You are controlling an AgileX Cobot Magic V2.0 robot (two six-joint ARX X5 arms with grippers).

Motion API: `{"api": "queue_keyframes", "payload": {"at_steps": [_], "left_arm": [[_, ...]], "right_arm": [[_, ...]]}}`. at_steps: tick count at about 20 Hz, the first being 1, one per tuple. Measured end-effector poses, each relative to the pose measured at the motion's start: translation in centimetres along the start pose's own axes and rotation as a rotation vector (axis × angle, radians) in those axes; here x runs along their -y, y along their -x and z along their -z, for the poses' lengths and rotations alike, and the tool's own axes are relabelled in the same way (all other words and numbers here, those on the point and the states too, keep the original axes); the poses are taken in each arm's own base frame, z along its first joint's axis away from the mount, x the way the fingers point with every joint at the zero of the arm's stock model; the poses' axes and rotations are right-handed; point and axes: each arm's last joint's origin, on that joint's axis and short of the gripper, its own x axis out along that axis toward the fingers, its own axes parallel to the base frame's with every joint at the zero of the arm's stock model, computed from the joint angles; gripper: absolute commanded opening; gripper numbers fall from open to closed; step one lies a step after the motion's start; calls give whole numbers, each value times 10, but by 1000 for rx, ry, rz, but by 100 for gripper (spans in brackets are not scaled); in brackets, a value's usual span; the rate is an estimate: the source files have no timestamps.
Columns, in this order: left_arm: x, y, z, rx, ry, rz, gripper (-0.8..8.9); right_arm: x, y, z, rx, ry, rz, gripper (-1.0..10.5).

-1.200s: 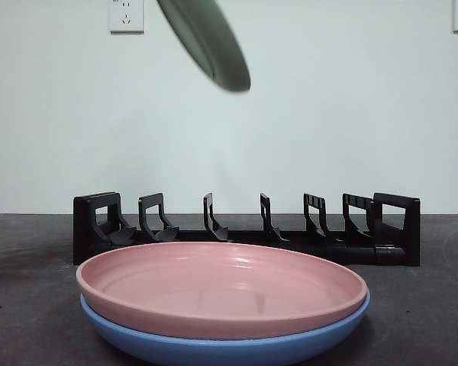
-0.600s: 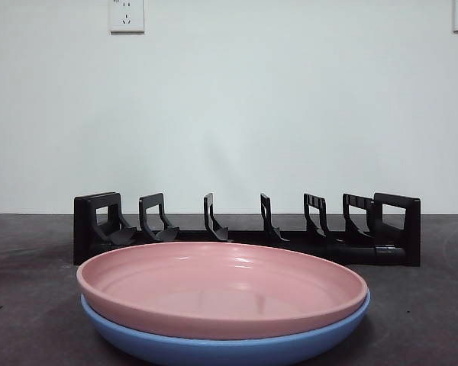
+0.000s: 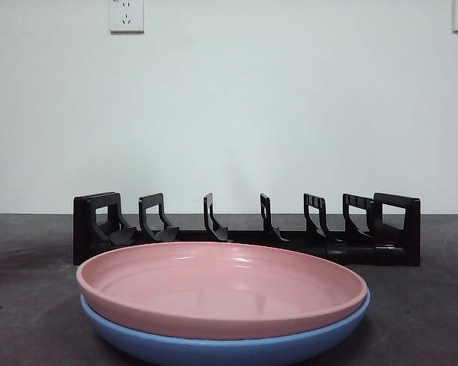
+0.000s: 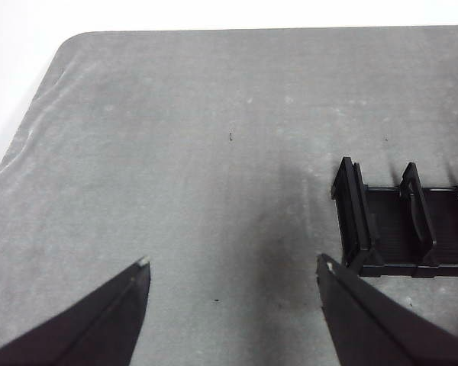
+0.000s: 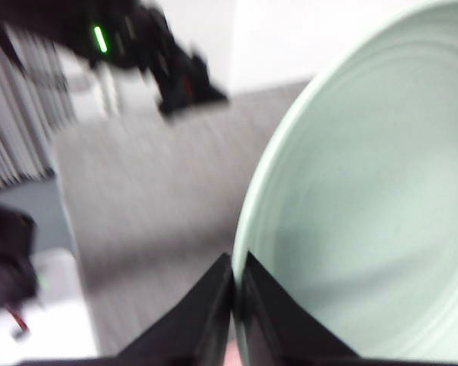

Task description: Place the plate

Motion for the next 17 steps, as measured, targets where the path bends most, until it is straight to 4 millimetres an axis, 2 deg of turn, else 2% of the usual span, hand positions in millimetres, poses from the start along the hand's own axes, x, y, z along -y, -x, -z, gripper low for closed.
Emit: {"api": "queue_keyframes", "payload": {"at_steps": [7,10,17], "left_arm": [[0,0,0,0,3,0,340],[0,0,0,-1,5,0,340],[0,0,2,-20,21,-2,340]], "right_arm": [[-42,-10,103,-146,111,85,12],[-53,-18,140,-308,155,52,12],[-60,-22,160,-527,159,-59,12]]}}
